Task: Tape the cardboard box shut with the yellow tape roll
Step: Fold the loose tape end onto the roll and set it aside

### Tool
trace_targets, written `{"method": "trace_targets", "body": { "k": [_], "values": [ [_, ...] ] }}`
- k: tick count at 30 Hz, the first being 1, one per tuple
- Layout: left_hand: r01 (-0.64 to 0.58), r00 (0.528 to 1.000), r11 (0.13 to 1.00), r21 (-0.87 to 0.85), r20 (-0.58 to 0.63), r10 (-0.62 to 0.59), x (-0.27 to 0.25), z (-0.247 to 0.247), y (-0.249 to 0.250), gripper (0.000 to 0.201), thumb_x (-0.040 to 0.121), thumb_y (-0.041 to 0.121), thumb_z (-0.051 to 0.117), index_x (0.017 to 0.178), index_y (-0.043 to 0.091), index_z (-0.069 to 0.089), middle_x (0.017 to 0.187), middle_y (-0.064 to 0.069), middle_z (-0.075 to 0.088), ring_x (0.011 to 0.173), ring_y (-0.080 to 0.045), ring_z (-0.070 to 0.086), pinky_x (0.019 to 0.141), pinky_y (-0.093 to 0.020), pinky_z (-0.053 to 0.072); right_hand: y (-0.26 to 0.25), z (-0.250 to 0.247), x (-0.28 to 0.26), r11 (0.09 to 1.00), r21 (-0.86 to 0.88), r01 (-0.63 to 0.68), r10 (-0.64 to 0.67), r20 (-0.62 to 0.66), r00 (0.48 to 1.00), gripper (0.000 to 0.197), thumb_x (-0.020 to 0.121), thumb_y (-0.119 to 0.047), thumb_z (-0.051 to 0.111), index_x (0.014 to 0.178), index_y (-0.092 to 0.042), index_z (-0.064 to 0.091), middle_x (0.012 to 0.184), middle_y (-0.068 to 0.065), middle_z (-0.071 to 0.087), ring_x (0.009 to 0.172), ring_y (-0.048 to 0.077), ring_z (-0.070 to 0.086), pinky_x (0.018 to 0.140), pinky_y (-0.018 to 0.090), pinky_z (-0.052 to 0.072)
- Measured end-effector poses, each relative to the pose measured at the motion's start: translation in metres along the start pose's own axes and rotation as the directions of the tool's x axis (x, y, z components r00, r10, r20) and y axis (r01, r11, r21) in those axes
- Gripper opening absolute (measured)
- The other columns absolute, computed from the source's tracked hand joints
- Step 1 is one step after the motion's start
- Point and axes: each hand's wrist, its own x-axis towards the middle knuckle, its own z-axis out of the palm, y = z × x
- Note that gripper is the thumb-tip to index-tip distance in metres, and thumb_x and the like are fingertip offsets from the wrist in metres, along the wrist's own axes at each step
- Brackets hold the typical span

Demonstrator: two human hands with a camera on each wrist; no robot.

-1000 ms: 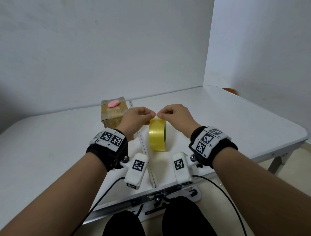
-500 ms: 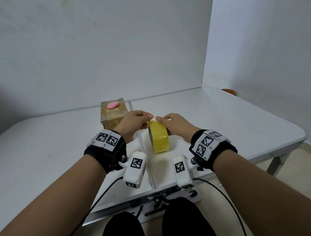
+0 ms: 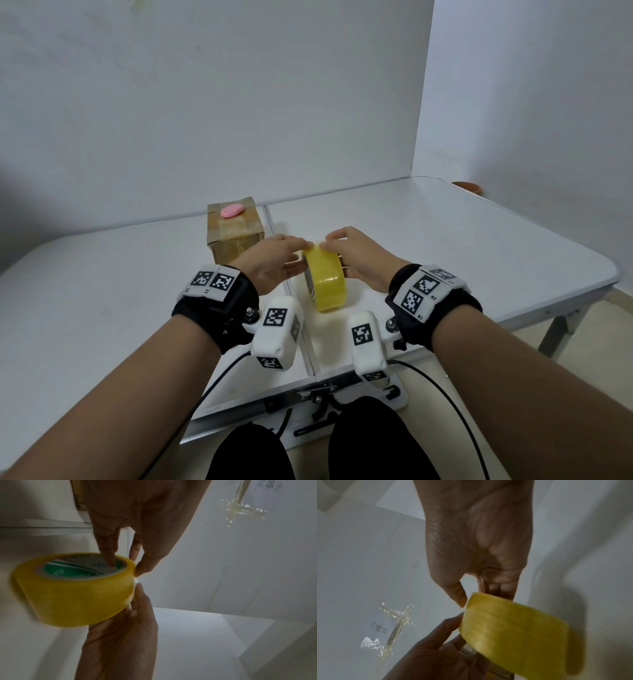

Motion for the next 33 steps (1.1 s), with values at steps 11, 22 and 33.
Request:
{"method": "trace_targets", "body": {
  "k": [11, 22, 33],
  "values": [
    [0.066, 0.996, 0.989, -0.134, 0.069, -0.057, -0.016, -0.005, -0.001, 0.015, 0.085, -0.003, 0.063, 0.092, 0.009, 0.058, 0.092, -0.009, 0.061, 0.082, -0.018, 0.061, 0.071, -0.023, 0.054, -0.013, -0.001, -0.01, 0.967, 0.134, -0.216, 0.2, 0.127, 0.972, 0.035, 0.095, -0.018, 0.052, 0.127, -0.002, 0.054, 0.101, 0.008, 0.066, 0.087, 0.02, 0.064, 0.079, 0.032, 0.053],
    [0.008, 0.998, 0.98, -0.196, 0.065, 0.005, -0.016, -0.002, -0.003, 0.024, 0.092, -0.01, 0.043, 0.108, -0.002, 0.06, 0.104, -0.017, 0.066, 0.092, -0.025, 0.063, 0.077, -0.027, 0.054, -0.014, 0.005, -0.008, 0.989, -0.121, -0.079, 0.08, 0.004, 0.997, 0.015, 0.085, -0.021, 0.067, 0.09, -0.009, 0.06, 0.092, 0.008, 0.062, 0.082, 0.02, 0.06, 0.072, 0.028, 0.05],
    [-0.218, 0.975, 0.956, 0.196, -0.009, 0.224, 0.009, 0.008, 0.054, 0.033, 0.089, -0.011, 0.04, 0.091, 0.012, 0.063, 0.095, -0.004, 0.049, 0.091, -0.017, 0.049, 0.096, -0.031, 0.047, -0.03, -0.023, 0.041, 0.576, -0.812, -0.089, -0.124, -0.194, 0.973, 0.034, 0.083, -0.023, 0.055, 0.06, -0.02, 0.03, 0.091, 0.008, 0.048, 0.084, 0.028, 0.049, 0.069, 0.03, 0.037]
  ]
}}
